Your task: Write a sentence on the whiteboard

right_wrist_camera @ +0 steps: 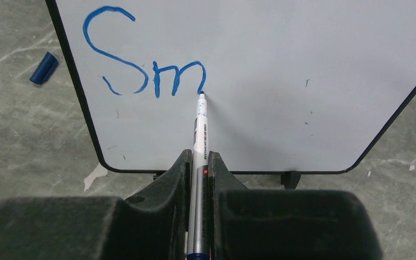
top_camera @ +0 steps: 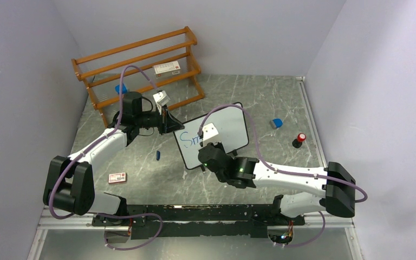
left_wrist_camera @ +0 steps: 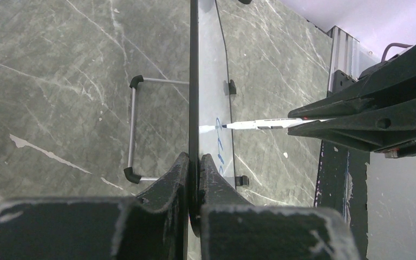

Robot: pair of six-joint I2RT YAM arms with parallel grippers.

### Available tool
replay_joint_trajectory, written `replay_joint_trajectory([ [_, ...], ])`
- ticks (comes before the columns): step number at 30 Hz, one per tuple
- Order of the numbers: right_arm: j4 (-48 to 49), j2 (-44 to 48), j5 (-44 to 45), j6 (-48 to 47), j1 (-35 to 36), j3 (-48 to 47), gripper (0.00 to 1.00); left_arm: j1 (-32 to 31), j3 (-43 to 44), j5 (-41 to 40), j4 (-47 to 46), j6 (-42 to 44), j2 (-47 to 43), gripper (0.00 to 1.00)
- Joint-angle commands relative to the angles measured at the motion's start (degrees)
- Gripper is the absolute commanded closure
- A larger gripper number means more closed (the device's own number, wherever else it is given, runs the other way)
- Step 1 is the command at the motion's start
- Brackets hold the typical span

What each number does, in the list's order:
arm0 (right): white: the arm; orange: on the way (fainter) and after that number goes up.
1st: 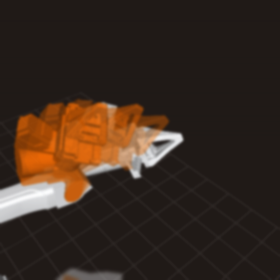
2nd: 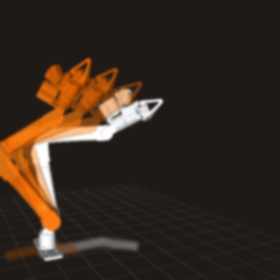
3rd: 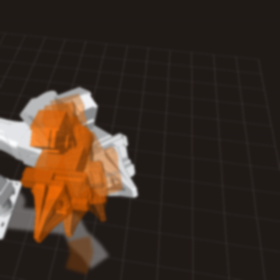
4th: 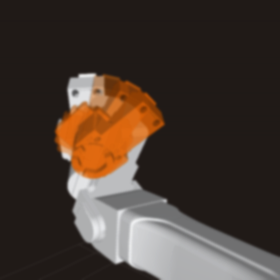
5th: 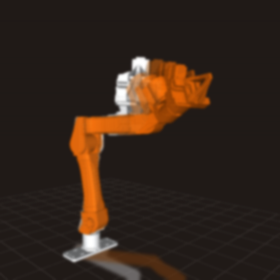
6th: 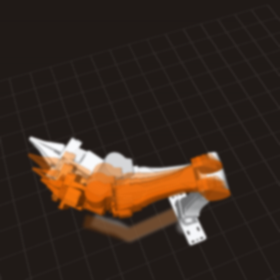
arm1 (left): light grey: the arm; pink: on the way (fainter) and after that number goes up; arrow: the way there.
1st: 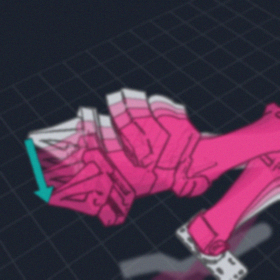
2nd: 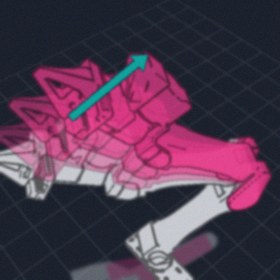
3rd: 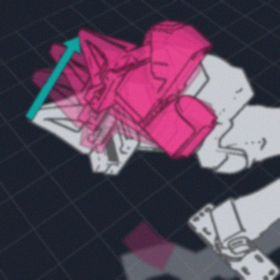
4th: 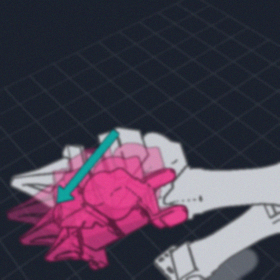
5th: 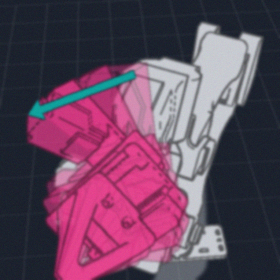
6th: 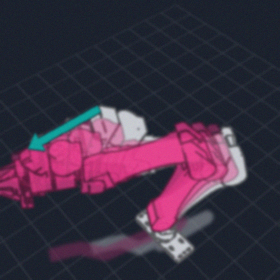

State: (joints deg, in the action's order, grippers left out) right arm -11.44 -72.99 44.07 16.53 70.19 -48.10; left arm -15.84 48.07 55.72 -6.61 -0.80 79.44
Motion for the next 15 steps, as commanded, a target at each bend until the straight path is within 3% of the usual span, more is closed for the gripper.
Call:
replay_joint_trajectory([
  [1,0.7,3.2,0.8,-0.2,-0.3,0.6,1.0,0.4,0.7,0.4,1.5,3.8,-0.8,0.95],
  [15,4.7,3.7,0.7,-2.8,-2.5,-0.1,1.0,0.4,0.6,0.8,1.3,3.5,-0.7,0.95],
])
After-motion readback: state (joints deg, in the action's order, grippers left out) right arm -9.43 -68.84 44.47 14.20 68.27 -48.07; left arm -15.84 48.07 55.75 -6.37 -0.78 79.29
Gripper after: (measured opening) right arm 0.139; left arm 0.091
